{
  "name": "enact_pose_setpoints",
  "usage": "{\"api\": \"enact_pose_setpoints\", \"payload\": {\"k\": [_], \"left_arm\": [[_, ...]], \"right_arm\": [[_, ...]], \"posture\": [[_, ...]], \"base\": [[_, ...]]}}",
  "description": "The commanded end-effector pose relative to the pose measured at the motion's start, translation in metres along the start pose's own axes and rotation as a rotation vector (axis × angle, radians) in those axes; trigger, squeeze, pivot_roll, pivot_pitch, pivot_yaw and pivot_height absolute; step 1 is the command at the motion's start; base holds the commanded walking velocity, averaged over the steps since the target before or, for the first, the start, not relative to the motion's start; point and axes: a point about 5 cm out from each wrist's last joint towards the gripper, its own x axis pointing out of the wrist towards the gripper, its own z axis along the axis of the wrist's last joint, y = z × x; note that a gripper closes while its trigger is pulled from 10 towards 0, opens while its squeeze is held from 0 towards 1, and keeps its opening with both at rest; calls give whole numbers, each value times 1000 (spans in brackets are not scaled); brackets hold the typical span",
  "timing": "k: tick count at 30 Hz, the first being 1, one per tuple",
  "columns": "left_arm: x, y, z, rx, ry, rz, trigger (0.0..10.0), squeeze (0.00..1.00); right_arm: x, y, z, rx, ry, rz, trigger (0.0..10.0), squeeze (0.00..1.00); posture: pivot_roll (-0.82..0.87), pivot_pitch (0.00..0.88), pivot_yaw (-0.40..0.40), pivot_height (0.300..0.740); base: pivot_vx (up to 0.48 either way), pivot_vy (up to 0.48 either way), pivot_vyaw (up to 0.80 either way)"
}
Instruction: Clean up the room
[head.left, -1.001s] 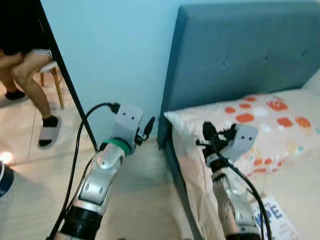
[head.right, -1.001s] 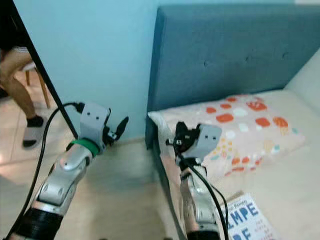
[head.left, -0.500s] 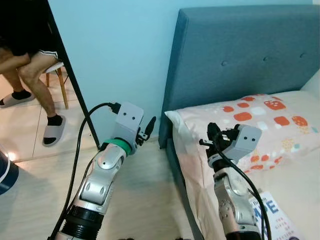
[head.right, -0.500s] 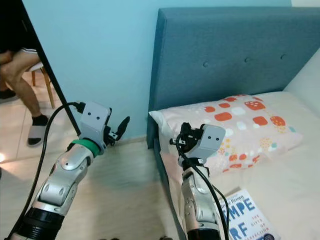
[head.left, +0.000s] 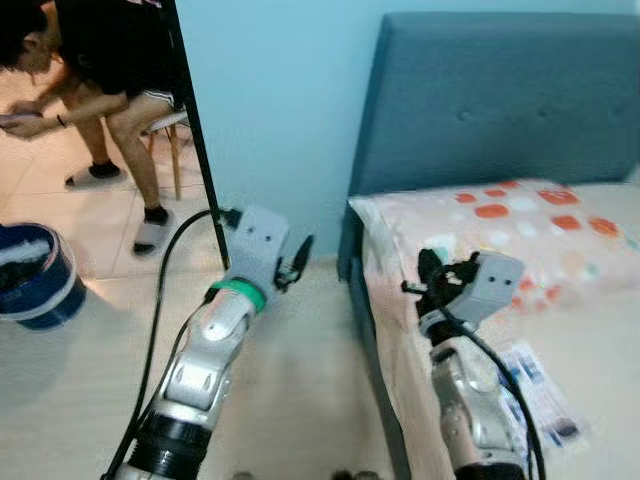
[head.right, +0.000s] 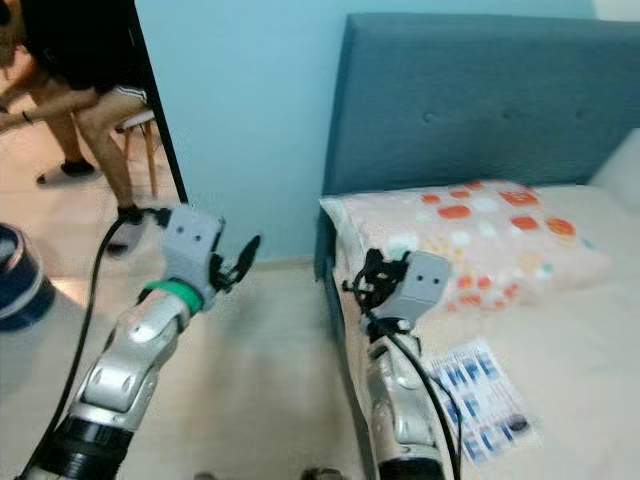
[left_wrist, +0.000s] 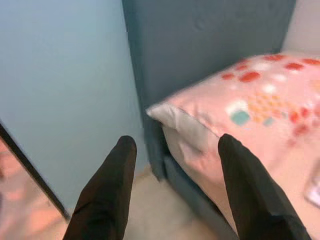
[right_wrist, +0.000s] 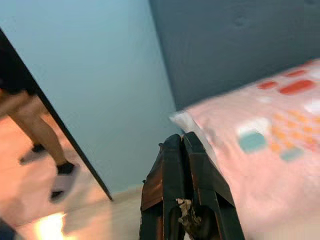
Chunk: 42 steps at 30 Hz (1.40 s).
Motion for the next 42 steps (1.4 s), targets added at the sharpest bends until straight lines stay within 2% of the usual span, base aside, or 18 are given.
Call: {"api": "enact_pose_setpoints", "payload": {"k": [1,26,31,37,42], "left_arm": [[-3,5,-7,1,27,12,10000,0],[-3,3,-10,-17,49,17,10000,0],[-3,2,-12,-17,69,10,10000,0],[-4,2,-19,-37,118,11,10000,0],[-8,6,-32,-21,179,24,10000,0]], "right_arm": [[-2,2,-4,7,14,-3,10000,0],[-7,-3,-14,-4,58,-10,10000,0],[-7,-4,-17,32,79,-27,10000,0],[-7,-6,-18,17,82,-26,10000,0],[-14,-13,-28,-2,123,-38,10000,0]], "posture": [[24,81,-1,733],[17,84,-3,733],[17,84,-3,733],[19,88,0,733],[19,88,1,733]], "base": [[-439,0,0],[-400,0,0],[0,0,-800],[0,0,-800],[0,0,-800]]}}
